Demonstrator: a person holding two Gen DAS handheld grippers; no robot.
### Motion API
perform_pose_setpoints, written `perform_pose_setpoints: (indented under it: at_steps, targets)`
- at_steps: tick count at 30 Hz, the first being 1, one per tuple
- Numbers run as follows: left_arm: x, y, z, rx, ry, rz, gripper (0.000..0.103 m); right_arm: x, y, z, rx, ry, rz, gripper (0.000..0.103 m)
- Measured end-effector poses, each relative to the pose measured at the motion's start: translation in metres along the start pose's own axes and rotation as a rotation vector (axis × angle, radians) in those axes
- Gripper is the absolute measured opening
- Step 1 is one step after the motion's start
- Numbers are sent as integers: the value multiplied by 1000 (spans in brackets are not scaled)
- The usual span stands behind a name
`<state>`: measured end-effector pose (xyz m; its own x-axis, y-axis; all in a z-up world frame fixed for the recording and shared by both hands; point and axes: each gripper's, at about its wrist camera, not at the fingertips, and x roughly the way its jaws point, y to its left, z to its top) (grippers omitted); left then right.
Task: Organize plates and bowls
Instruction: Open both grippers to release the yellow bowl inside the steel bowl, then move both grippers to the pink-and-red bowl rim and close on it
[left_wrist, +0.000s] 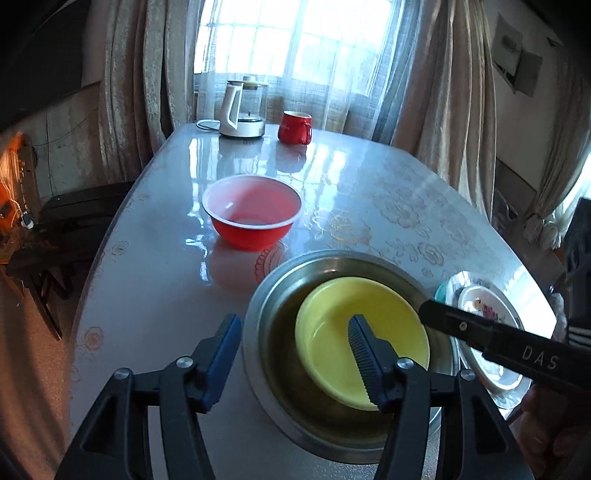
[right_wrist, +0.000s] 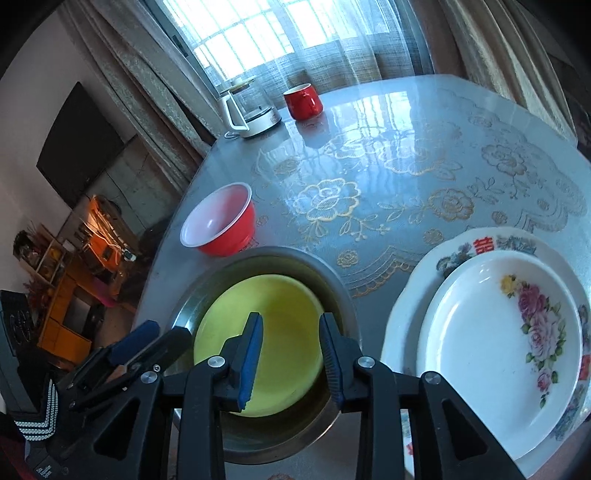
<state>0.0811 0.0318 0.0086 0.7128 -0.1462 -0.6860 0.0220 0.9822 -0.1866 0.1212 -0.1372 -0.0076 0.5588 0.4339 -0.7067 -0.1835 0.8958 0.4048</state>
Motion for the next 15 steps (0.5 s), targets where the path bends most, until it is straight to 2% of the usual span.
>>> perform_pose_setpoints:
  at_steps: [5, 15]
  targets:
    - [-2, 16, 3, -60, 2, 9, 72, 2, 4, 0, 19, 15, 31, 32]
    - [6, 58, 10, -180, 7, 57, 78, 8, 12, 16, 12, 15, 30, 32]
